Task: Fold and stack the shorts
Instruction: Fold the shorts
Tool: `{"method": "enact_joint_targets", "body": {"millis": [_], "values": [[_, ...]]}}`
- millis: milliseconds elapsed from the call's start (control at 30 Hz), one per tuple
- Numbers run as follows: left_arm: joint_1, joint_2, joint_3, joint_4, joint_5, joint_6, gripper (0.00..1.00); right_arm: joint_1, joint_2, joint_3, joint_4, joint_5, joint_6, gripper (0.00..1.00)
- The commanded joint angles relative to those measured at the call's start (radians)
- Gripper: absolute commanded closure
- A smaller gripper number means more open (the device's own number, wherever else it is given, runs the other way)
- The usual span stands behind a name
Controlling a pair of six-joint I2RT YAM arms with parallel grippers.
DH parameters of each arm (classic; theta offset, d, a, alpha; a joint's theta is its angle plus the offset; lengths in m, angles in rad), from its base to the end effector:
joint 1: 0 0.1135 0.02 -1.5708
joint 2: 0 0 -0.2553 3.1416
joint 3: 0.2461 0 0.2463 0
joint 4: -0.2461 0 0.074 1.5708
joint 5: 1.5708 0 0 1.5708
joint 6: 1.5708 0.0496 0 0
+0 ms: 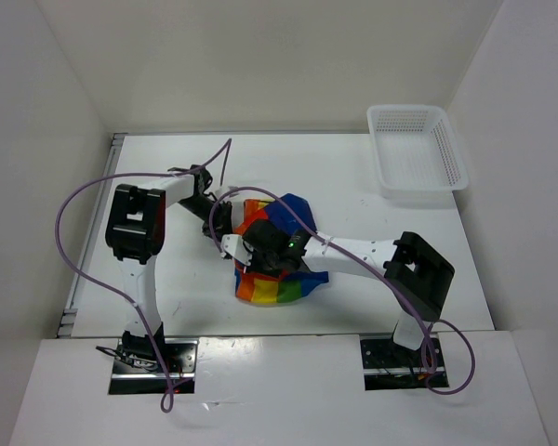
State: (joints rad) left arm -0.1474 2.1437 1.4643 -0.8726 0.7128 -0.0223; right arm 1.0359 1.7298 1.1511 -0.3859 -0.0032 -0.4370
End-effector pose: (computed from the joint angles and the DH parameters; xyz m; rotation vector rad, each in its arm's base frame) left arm 0.3751 -0.0885 0.1131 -0.1918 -2.8994 1.0802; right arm 0.1852 0.3129 0.1836 -1.7156 1.8905 0.2394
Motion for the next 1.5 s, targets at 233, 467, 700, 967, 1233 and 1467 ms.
{"method": "enact_joint_targets", "body": {"millis": [233,467,700,967,1233,1467], "values": [[0.016,-0.136,0.200,-0.049,0.057,0.022,0.98,0.004,-0.076,0.035,0.068,0.086,-0.072,1.00],[-0.067,-0.165,0.356,-0.101,0.001,0.022,0.98,0.004,-0.130,0.035,0.068,0.086,-0.109,1.00],[-0.168,-0.016,0.554,-0.111,-0.030,0.022,0.96,0.004,-0.151,0.013,0.120,0.097,-0.181,1.00],[-0.208,0.205,0.689,-0.066,-0.151,0.022,0.65,0.004,-0.151,0.002,0.140,0.126,-0.201,0.59],[-0.117,0.084,0.712,0.004,-0.162,0.022,0.26,-0.008,-0.142,0.148,0.116,0.135,-0.091,0.10],[-0.012,-0.151,0.587,-0.029,-0.118,0.022,0.21,-0.320,-0.096,0.357,0.096,0.022,0.081,0.25]]}}
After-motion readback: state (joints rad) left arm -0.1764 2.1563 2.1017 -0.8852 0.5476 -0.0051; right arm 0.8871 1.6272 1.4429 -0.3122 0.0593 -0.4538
